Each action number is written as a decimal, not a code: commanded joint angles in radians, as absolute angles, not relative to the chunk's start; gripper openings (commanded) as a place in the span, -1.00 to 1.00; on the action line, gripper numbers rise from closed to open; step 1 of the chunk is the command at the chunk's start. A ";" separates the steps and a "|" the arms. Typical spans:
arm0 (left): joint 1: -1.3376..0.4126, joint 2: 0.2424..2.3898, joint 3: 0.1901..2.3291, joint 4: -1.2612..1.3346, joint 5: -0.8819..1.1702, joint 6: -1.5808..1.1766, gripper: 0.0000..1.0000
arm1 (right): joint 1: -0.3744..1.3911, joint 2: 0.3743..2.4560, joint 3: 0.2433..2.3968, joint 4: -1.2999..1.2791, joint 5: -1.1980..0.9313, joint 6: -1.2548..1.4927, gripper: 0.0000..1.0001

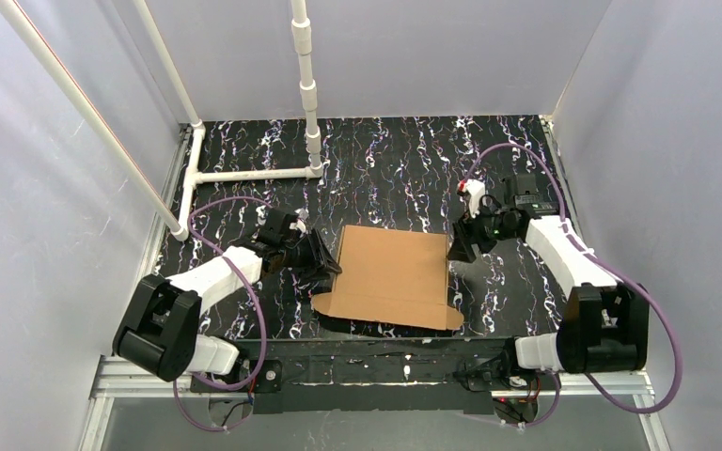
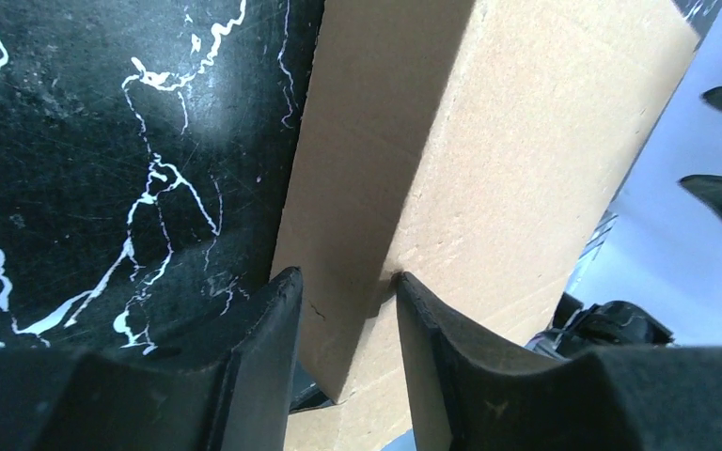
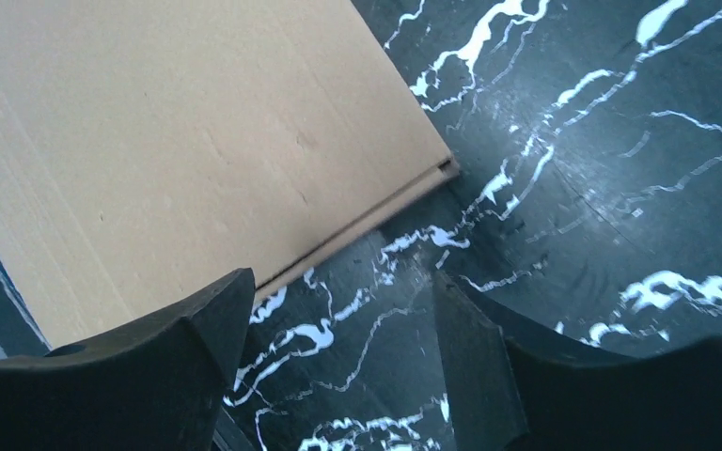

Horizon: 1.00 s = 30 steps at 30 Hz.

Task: Fold the paper box

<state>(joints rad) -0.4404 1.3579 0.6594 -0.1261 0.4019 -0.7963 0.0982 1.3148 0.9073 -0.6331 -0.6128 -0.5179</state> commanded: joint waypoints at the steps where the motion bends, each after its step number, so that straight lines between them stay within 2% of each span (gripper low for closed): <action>1: -0.439 1.381 0.646 -0.062 0.334 -0.915 -0.23 | 0.100 1.417 0.919 -0.597 -0.695 -0.445 0.51; 5: -0.441 1.414 0.663 -0.010 0.353 -0.946 -0.29 | 0.100 1.583 0.979 -0.652 -0.737 -0.440 0.15; 9: -0.442 1.449 0.689 0.026 0.377 -0.947 -0.36 | 0.100 1.639 0.993 -0.609 -0.756 -0.374 -0.18; 17: -0.444 1.589 0.823 0.043 0.416 -0.934 -0.38 | 0.100 1.759 1.145 -0.461 -0.666 -0.238 -0.34; 20: -0.441 1.649 0.912 0.024 0.394 -0.918 -0.37 | 0.100 1.847 1.237 -0.448 -0.637 -0.221 -0.33; 23: -0.435 1.686 0.975 -0.016 0.366 -0.896 -0.34 | 0.094 1.907 1.341 -0.511 -0.611 -0.277 -0.24; 25: -0.420 1.670 0.983 -0.037 0.347 -0.881 -0.31 | 0.072 1.891 1.363 -0.550 -0.616 -0.319 -0.09; 27: -0.404 1.623 0.969 -0.049 0.329 -0.855 -0.26 | 0.045 1.842 1.353 -0.584 -0.618 -0.372 0.17; 30: -0.381 1.502 0.926 -0.074 0.303 -0.805 -0.14 | 0.010 1.738 1.322 -0.656 -0.621 -0.467 0.40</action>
<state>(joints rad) -0.4118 1.6596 0.9520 -0.0227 0.3599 -0.8799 0.0551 1.8660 1.3331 -0.5457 -0.6250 -0.3294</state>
